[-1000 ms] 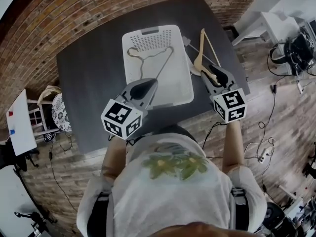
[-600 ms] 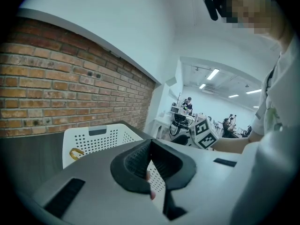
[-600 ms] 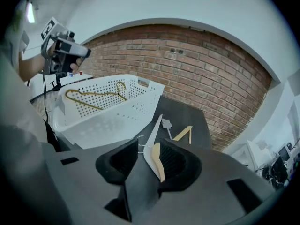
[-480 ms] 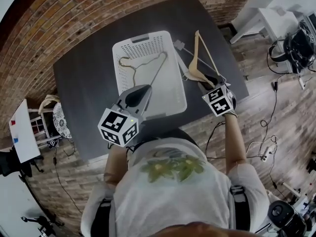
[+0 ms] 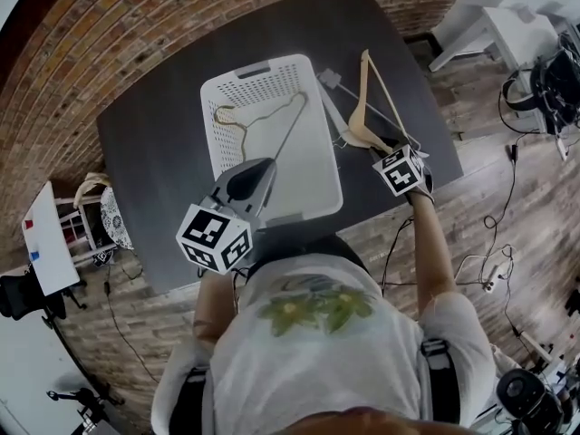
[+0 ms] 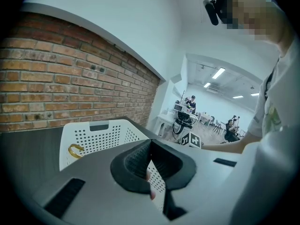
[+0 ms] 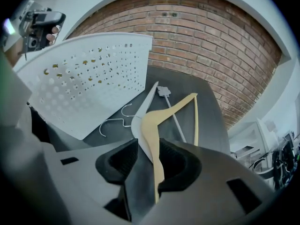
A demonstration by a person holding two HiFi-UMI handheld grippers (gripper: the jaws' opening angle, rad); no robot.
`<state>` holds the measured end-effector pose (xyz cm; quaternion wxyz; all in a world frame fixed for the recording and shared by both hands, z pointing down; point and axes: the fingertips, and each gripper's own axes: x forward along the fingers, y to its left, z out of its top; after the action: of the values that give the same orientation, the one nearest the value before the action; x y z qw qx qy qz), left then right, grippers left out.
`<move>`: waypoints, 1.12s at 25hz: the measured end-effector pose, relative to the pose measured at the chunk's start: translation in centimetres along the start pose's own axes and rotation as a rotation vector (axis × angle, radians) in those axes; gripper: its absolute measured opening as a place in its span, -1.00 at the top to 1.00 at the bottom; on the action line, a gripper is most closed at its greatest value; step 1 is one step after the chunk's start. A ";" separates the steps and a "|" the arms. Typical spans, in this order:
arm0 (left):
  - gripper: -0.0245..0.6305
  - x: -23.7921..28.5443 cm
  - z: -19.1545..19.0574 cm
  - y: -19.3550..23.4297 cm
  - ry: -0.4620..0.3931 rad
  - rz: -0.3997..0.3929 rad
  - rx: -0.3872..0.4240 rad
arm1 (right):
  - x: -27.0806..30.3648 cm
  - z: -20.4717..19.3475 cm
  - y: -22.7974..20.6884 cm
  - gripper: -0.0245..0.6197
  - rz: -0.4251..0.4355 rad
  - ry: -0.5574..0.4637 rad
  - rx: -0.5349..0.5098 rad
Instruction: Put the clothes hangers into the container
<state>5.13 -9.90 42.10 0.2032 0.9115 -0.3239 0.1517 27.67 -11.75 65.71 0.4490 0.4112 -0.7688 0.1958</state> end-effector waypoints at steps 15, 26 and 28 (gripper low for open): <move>0.84 1.5 -0.8 1.1 0.042 0.012 -0.030 | 4.0 -3.6 -1.5 0.49 0.028 0.137 -0.004; 0.84 1.5 -1.0 1.3 0.029 -0.001 -0.050 | 3.1 -1.9 -1.1 0.62 0.073 0.025 0.180; 0.84 1.2 -1.0 1.4 0.023 -0.003 -0.051 | 2.1 -1.1 -0.6 0.62 0.114 -0.025 0.263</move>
<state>5.00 -11.10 43.82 0.2305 0.9047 -0.3240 0.1534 28.15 -12.31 68.08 0.3697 0.4245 -0.7642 0.3150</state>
